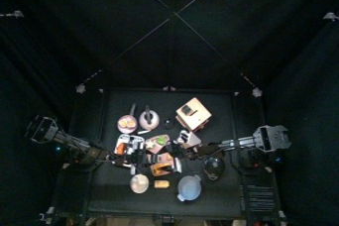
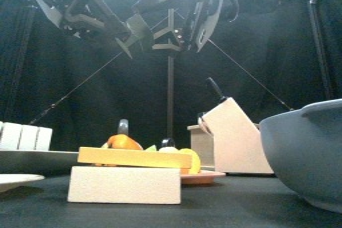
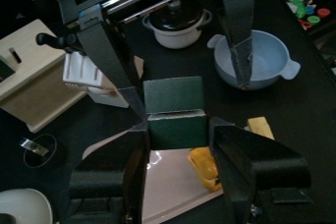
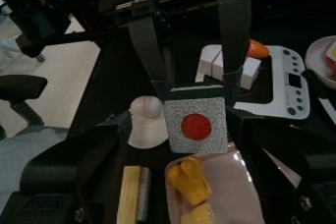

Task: Place green sushi half on stove

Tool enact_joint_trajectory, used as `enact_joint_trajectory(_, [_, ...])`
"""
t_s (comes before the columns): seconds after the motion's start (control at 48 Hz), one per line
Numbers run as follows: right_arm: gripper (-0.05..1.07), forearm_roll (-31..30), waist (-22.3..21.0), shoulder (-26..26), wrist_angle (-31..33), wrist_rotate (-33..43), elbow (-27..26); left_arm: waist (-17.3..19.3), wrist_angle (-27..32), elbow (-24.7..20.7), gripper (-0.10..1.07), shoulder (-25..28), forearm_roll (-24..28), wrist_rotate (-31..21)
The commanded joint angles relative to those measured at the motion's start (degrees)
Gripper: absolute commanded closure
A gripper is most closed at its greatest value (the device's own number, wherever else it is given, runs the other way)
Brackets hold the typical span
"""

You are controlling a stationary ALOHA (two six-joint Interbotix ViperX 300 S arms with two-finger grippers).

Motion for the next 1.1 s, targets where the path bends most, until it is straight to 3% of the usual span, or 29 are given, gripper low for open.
enact_joint_trajectory(0.0, [-0.01, 0.2, 0.1, -3.4, -0.3, 0.0, -0.3, 0.2, 0.4, -0.3, 0.35, -2.0, 0.1, -0.2])
enact_joint_trajectory(0.312, [-0.01, 0.6, 0.0, -7.7, -0.1, 0.0, 3.9, -0.4, -0.1, 4.0, 0.35, -6.5, -2.3, -0.3])
enact_joint_trajectory(0.625, [-0.01, 2.9, 0.0, -11.5, -0.1, 0.0, 6.6, -1.1, 1.9, 6.2, 0.35, -11.9, -25.6, 0.3])
enact_joint_trajectory(0.833, [-0.01, 4.7, -0.1, -12.0, 0.0, 0.0, 7.6, -1.9, 13.0, 7.0, 0.35, -9.8, -42.1, 0.8])
enact_joint_trajectory(0.917, [-0.01, 4.7, 0.0, -12.1, 0.0, 0.0, 7.6, -4.0, 17.1, 6.3, 0.35, -8.3, -48.0, 2.8])
enact_joint_trajectory(1.083, [-0.01, 4.7, -0.1, -12.0, -0.1, 0.0, 7.6, -8.2, 24.1, 2.8, 0.35, -3.8, -62.1, 12.0])
